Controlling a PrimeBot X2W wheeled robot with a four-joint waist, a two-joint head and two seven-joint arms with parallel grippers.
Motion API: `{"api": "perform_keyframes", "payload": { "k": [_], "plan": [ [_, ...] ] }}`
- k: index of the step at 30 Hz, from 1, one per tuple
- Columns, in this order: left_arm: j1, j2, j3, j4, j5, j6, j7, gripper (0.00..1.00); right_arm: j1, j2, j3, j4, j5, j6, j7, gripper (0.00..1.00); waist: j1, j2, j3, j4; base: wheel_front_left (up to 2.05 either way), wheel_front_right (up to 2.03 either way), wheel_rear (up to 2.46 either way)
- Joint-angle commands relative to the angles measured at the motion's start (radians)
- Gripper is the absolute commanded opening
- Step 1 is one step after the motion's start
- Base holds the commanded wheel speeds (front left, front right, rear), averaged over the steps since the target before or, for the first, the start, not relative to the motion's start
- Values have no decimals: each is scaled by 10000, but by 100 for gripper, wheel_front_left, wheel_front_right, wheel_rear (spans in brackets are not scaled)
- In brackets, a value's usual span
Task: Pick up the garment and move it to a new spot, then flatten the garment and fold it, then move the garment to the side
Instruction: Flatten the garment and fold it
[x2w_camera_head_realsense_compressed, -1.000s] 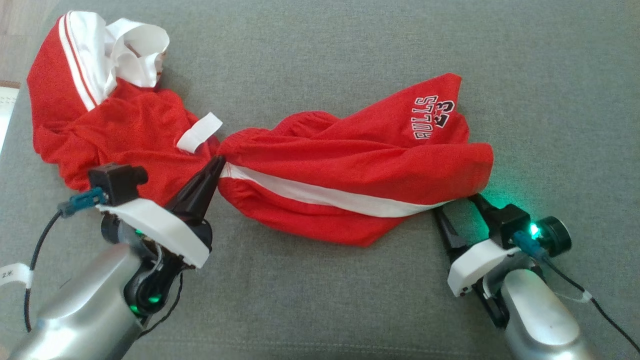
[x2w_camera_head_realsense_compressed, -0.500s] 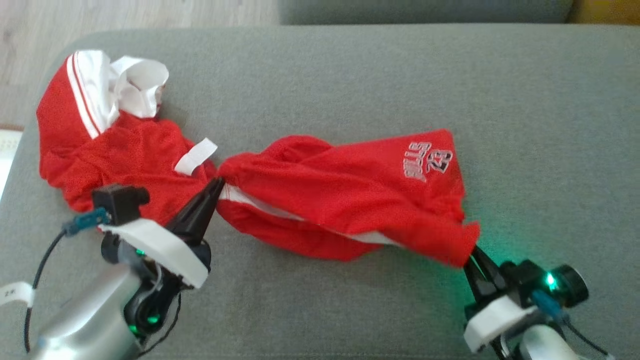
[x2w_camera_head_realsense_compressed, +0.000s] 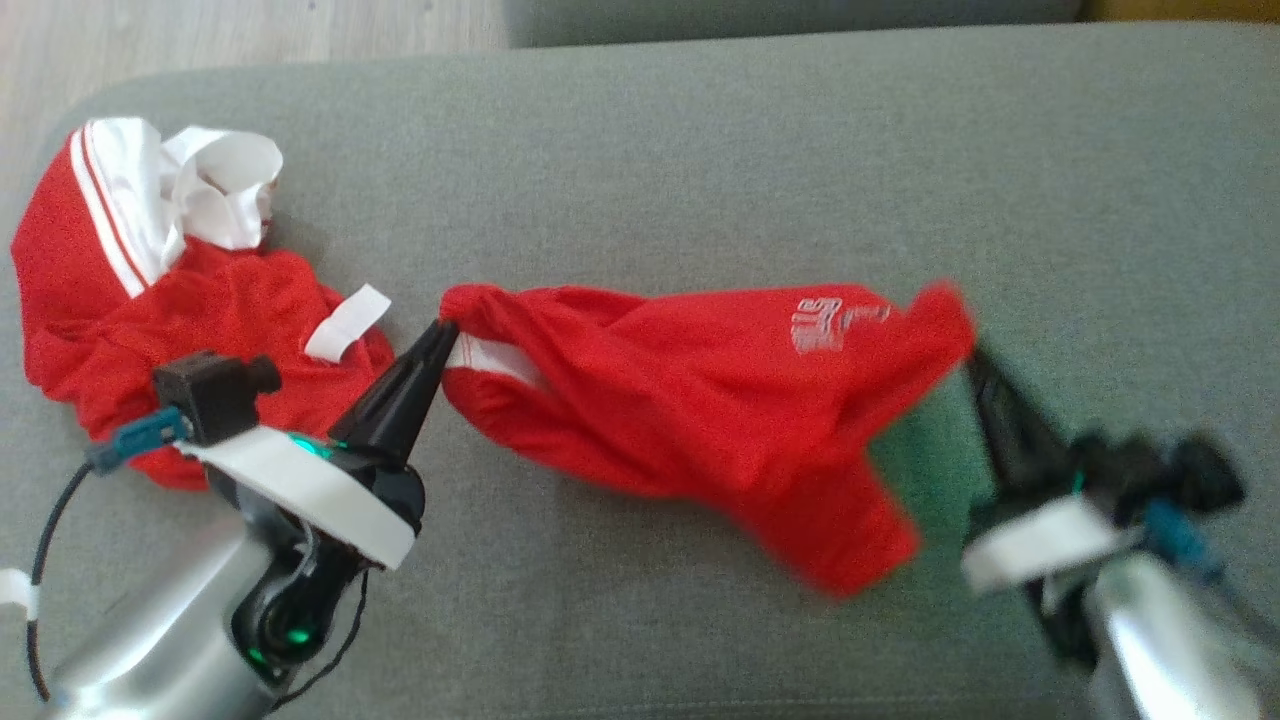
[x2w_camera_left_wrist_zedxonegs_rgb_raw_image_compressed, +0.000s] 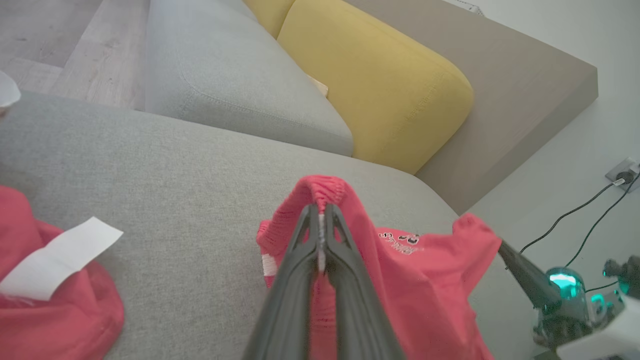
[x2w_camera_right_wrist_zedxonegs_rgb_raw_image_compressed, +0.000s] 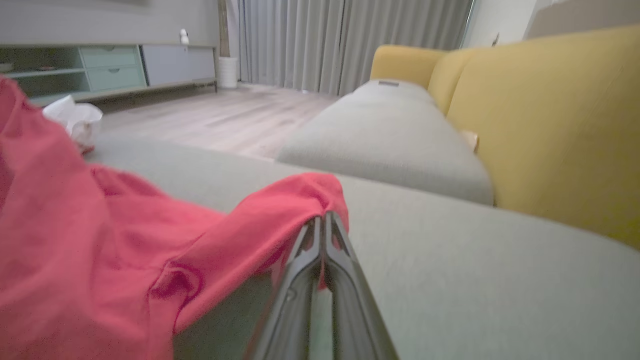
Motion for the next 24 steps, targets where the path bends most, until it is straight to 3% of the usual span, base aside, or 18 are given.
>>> {"api": "perform_keyframes", "payload": {
  "k": [1,6,7,8,14,24],
  "plan": [
    [-636,318,632,-344,76,-25,-132,0,-1062,-90,-133,-244,-156,67,-40,0,0,0,220,50,0,0,0],
    [-983,65,815,-343,72,-120,-133,0,-3132,36,-692,852,-427,67,-40,0,0,0,618,232,0,0,0],
    [-1038,-12,811,-304,83,-140,-133,0,-3470,78,-705,1245,-469,67,-40,74,0,0,685,275,0,0,0],
    [-1097,-86,800,-235,131,-156,-133,0,-3788,142,-709,1542,-480,67,-40,100,0,0,742,315,0,0,0],
    [-1289,-502,718,198,412,-210,-133,0,-3972,265,-644,1965,-500,67,-40,100,0,0,985,434,0,0,0],
    [-1030,-992,1424,599,1083,-268,-133,0,-496,291,319,816,1219,67,-40,100,0,0,1085,482,0,0,0]
  ]
}}
